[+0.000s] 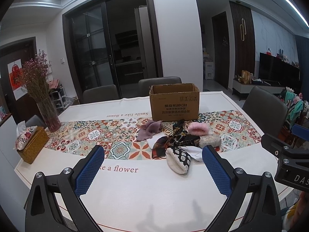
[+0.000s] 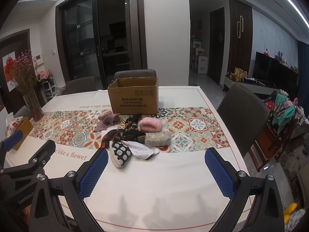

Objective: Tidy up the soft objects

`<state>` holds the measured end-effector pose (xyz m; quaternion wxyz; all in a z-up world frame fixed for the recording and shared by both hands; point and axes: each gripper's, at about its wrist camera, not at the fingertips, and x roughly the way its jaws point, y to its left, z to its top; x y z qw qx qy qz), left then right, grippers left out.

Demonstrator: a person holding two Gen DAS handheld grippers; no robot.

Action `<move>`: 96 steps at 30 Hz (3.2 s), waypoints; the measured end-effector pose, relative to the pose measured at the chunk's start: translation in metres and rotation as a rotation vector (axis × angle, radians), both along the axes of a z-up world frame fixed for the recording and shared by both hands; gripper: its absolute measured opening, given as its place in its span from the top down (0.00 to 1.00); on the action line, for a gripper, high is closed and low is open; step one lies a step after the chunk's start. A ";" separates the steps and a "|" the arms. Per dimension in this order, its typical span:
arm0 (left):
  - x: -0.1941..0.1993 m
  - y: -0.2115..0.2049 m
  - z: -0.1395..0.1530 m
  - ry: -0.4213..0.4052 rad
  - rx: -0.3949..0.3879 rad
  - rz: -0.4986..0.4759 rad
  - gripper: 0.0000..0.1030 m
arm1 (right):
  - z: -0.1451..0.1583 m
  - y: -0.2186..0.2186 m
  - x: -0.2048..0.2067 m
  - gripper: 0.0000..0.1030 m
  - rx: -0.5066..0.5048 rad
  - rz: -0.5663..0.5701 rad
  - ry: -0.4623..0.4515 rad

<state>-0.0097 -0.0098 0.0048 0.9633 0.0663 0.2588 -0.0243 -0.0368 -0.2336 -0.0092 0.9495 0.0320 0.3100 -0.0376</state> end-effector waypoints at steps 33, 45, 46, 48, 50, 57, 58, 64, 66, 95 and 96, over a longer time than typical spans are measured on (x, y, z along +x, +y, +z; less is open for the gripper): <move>0.106 0.030 -0.039 0.173 -0.003 -0.125 0.02 | -0.045 0.028 0.107 0.02 0.053 -0.070 0.146; 0.150 0.025 -0.073 0.282 -0.034 -0.187 0.05 | -0.079 0.027 0.144 0.02 0.057 -0.089 0.208; 0.153 0.023 -0.077 0.291 -0.039 -0.189 0.05 | -0.084 0.025 0.149 0.02 0.064 -0.081 0.215; 0.158 0.018 -0.082 0.296 -0.046 -0.185 0.05 | -0.092 0.022 0.155 0.02 0.073 -0.066 0.225; 0.164 0.014 -0.087 0.305 -0.046 -0.172 0.06 | -0.101 0.020 0.164 0.05 0.081 -0.039 0.252; 0.182 0.000 -0.111 0.355 -0.058 -0.136 0.11 | -0.134 0.008 0.189 0.11 0.106 0.015 0.307; 0.185 -0.001 -0.114 0.362 -0.060 -0.130 0.11 | -0.139 0.007 0.192 0.11 0.107 0.021 0.315; 0.198 -0.008 -0.139 0.409 -0.084 -0.112 0.14 | -0.163 0.003 0.207 0.17 0.131 0.059 0.353; 0.200 -0.011 -0.144 0.412 -0.089 -0.105 0.15 | -0.170 0.002 0.211 0.23 0.137 0.076 0.364; 0.228 -0.020 -0.213 0.572 -0.247 -0.099 0.31 | -0.222 0.007 0.240 0.53 0.139 0.194 0.424; 0.228 -0.021 -0.214 0.572 -0.249 -0.103 0.35 | -0.222 0.007 0.240 0.55 0.134 0.195 0.421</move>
